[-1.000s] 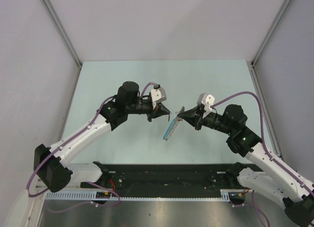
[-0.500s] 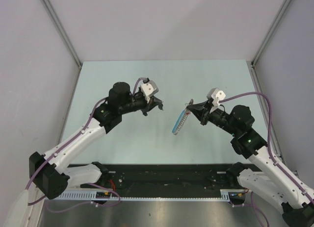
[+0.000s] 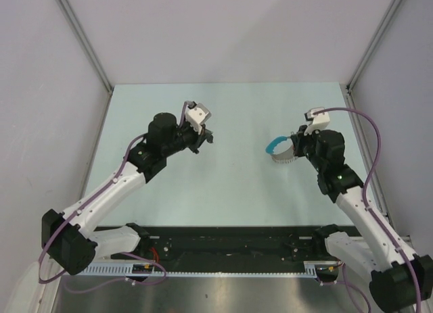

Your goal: Remove the keys from the keyring

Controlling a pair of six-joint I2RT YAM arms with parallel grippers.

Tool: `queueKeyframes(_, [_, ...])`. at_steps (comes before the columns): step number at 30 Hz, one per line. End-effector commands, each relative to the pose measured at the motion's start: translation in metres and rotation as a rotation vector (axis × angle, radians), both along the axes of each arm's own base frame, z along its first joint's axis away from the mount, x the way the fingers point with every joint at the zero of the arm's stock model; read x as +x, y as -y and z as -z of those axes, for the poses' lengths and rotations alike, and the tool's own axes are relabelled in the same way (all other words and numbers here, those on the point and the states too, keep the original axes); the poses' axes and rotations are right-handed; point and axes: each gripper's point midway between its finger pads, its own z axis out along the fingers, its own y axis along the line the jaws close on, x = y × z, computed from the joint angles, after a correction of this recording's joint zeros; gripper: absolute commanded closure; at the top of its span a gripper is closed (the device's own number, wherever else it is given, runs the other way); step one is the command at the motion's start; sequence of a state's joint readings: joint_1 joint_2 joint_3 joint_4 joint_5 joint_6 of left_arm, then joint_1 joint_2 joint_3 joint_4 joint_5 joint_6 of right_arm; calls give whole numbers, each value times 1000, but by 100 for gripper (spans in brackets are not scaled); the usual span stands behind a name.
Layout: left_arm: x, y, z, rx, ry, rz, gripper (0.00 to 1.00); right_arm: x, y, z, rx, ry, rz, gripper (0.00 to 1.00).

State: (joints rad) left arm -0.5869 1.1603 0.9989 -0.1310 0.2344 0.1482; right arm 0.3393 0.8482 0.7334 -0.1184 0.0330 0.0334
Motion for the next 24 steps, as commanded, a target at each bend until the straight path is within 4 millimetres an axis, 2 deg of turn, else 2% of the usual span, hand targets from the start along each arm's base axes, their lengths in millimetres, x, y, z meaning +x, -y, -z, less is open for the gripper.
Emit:
queueKeyframes(1, [16, -12, -1, -24, 3, -102, 100, 26, 32, 21, 75, -88, 171, 100])
queueKeyframes(2, [19, -15, 0, -24, -1, -117, 100, 33, 33, 34, 90, -129, 182, 100])
queueKeyframes(6, [25, -24, 8, -12, -20, -162, 100, 52, 47, 61, 103, -189, 244, 100])
queueKeyframes(12, [34, -37, 16, -8, -31, -229, 100, 69, 69, 84, 150, -239, 328, 100])
queueKeyframes(14, [38, -42, 19, -6, -42, -256, 99, 69, 72, 88, 157, -255, 342, 94])
queueKeyframes(17, [46, -50, 26, -5, -65, -299, 100, 60, 74, 92, 156, -289, 354, 83])
queueKeyframes(18, [48, -50, 31, -1, -79, -303, 100, 55, 75, 93, 159, -302, 361, 74])
queueKeyframes(20, [54, -56, 36, -14, -103, -325, 100, 51, 79, 84, 173, -284, 392, 64])
queueKeyframes(21, [56, -58, 38, -15, -111, -333, 100, 46, 82, 84, 175, -294, 408, 52])
queueKeyframes(23, [65, -66, 46, -16, -134, -368, 100, 40, 84, 70, 201, -261, 423, 36])
queueKeyframes(24, [68, -69, 48, -13, -139, -379, 100, 37, 83, 66, 207, -259, 419, 24])
